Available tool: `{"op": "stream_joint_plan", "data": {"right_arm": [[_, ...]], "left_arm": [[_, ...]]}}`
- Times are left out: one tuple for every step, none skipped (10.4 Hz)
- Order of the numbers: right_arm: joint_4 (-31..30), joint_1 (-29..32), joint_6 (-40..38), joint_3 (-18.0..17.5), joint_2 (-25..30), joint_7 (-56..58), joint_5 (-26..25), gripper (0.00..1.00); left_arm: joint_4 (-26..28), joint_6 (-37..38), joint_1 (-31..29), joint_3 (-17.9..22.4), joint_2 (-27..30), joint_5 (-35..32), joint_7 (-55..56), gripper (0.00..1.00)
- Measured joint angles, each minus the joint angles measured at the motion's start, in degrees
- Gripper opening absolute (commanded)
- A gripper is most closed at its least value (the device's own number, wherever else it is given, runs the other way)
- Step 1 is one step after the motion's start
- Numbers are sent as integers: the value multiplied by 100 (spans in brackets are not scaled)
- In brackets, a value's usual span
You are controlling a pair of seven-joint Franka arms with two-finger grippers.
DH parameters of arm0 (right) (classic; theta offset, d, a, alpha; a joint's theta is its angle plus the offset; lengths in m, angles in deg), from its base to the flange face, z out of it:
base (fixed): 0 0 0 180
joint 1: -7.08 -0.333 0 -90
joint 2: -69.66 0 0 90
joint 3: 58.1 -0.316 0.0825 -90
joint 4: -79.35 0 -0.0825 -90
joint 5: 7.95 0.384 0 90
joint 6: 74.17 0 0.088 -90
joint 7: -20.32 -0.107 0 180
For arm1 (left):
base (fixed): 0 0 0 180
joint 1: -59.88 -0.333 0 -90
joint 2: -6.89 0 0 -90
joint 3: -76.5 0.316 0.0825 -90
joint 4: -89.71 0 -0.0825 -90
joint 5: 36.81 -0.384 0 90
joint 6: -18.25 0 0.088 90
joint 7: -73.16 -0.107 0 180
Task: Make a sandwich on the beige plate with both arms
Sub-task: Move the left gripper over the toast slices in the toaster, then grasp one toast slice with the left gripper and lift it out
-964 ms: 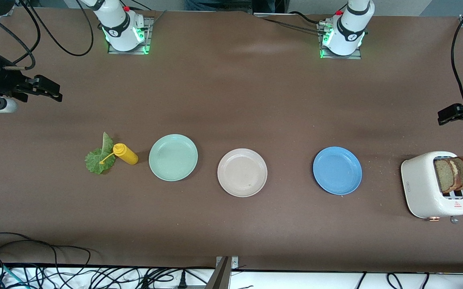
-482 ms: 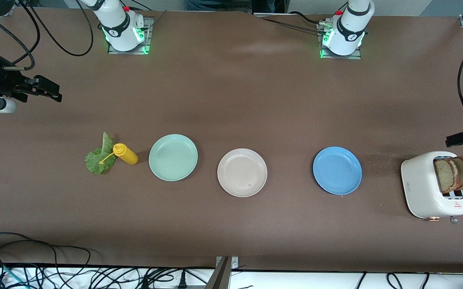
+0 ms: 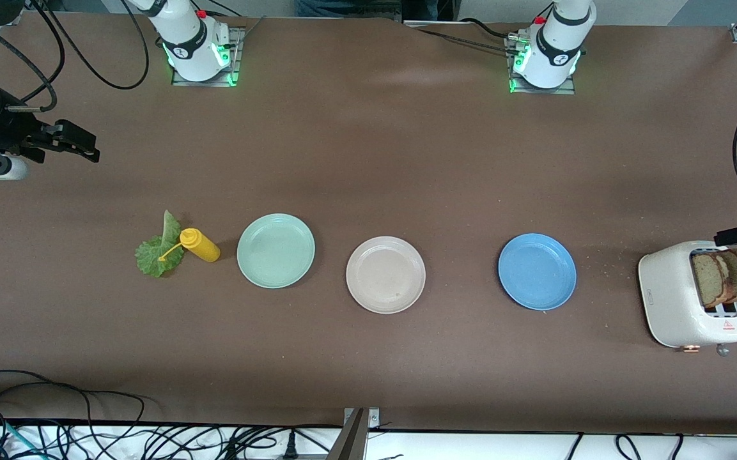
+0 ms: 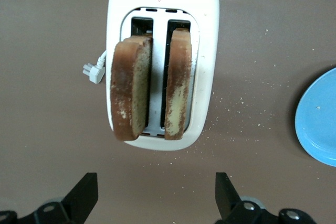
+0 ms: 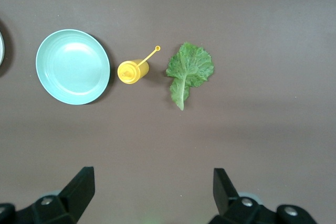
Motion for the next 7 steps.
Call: {"op": "stream_joint_plan", "data": {"right_arm": [[0, 3, 1, 1, -3, 0, 0, 100], [0, 5, 1, 3, -12, 0, 0, 100], [0, 5, 1, 3, -26, 0, 0, 100], [0, 6, 2, 8, -36, 0, 0, 100], [0, 7, 2, 15, -40, 0, 0, 100], [0, 7, 2, 16, -41, 0, 0, 100], [0, 7, 2, 16, -41, 0, 0, 100]], "left_arm": [[-5, -157, 1, -10, -50, 75, 0, 99], [-5, -358, 4, -14, -91, 179, 0, 99], [-5, -558, 18, -20, -132, 292, 0, 98], [-5, -737, 35, -29, -182, 350, 0, 92], [-5, -836, 49, -39, -241, 361, 0, 89], [-6, -870, 51, -40, -297, 361, 0, 87], [-8, -885, 51, -40, -356, 361, 0, 84]]}}
